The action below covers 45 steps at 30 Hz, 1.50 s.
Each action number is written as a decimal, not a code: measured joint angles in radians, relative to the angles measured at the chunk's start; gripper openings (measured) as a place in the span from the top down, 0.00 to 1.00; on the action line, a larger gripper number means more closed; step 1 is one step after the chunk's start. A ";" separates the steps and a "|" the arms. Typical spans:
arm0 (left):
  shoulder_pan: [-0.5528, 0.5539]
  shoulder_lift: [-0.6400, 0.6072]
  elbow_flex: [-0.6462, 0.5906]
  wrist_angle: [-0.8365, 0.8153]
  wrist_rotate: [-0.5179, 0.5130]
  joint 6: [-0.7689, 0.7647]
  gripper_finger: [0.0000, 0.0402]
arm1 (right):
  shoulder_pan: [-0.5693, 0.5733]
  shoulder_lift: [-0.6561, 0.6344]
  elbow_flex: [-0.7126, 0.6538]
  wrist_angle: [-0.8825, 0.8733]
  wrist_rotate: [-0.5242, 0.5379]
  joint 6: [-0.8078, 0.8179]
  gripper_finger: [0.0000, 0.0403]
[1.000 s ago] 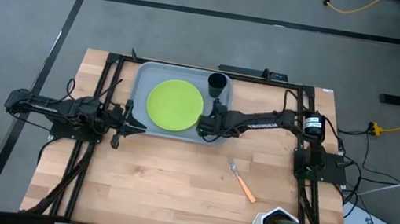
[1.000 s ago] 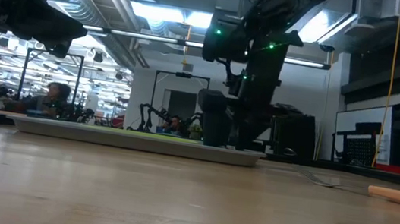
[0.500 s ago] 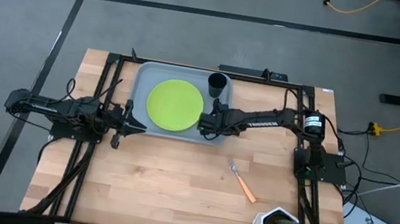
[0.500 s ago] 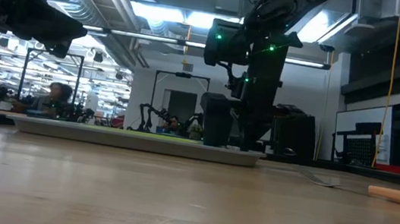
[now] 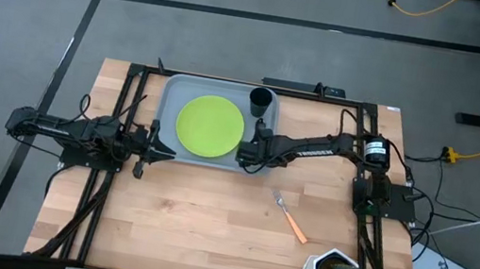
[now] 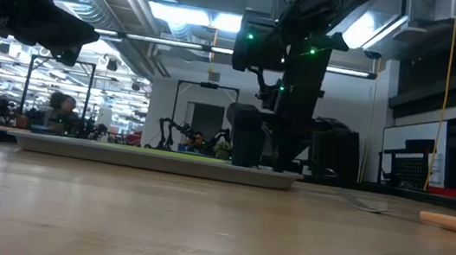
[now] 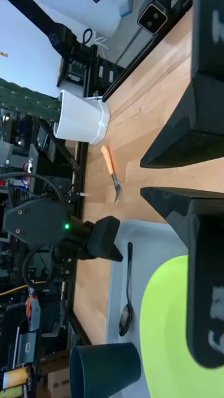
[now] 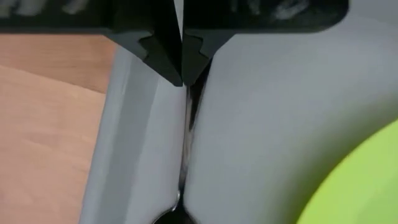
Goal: Pick and place plate/cup/fork/spoon on tray
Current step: Put the black spoon on the gray tray to the right of the light green plate
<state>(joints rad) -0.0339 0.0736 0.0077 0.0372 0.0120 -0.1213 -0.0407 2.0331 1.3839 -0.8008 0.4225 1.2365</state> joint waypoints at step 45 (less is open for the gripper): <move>0.000 0.000 0.000 0.000 0.000 0.000 0.87 | 0.006 0.035 0.000 0.001 -0.024 0.019 1.00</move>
<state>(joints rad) -0.0338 0.0736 0.0076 0.0372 0.0120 -0.1211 -0.0349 2.0686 1.3834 -0.7998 0.3985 1.2560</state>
